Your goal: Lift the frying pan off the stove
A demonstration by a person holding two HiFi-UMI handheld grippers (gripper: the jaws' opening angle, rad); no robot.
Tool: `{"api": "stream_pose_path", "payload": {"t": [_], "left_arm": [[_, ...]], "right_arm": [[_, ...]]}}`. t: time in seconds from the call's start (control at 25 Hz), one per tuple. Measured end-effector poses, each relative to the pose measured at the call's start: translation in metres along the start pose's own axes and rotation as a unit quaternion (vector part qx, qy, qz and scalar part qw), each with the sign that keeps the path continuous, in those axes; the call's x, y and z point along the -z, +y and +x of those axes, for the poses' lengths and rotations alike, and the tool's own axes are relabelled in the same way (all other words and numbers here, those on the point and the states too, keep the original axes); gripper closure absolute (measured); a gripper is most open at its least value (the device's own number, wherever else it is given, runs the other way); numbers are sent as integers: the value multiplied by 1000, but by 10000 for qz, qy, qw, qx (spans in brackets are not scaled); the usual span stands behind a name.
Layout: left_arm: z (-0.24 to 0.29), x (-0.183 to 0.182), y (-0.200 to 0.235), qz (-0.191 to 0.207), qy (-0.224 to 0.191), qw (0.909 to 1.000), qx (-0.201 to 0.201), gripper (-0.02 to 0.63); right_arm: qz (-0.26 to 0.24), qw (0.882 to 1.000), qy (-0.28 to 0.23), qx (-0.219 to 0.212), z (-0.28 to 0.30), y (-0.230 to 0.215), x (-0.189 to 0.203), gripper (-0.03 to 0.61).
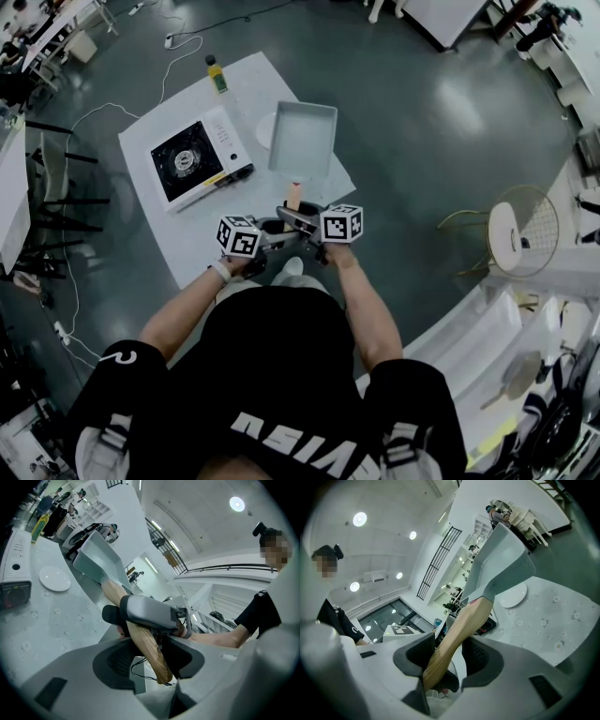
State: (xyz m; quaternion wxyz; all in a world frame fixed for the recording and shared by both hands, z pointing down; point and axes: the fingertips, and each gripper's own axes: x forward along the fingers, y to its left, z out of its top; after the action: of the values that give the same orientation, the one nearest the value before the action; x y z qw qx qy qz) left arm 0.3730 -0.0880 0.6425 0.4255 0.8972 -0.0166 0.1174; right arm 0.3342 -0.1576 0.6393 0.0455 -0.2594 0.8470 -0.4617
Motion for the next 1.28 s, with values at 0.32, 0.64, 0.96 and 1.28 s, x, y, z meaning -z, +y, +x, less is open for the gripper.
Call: {"api": "stream_pose_path", "payload": {"t": [0.32,0.64,0.96,1.28], "left_arm": [[2,-1,4,-55,40,10000,0,437],[2,-3,8,-90,91,9999,9,437],[0,-3,11,-91,125,9999,12,437],[0,-2,12,-117,127,9998,27,437]], "right_arm": [[96,10000,9,21,0,-5,0,405],[102,9999,14,21,4,-10,-2,405],[93,10000,-1,30,6,-12,-2,404],[105,9999,17,38,7,-11,-2,403]]}}
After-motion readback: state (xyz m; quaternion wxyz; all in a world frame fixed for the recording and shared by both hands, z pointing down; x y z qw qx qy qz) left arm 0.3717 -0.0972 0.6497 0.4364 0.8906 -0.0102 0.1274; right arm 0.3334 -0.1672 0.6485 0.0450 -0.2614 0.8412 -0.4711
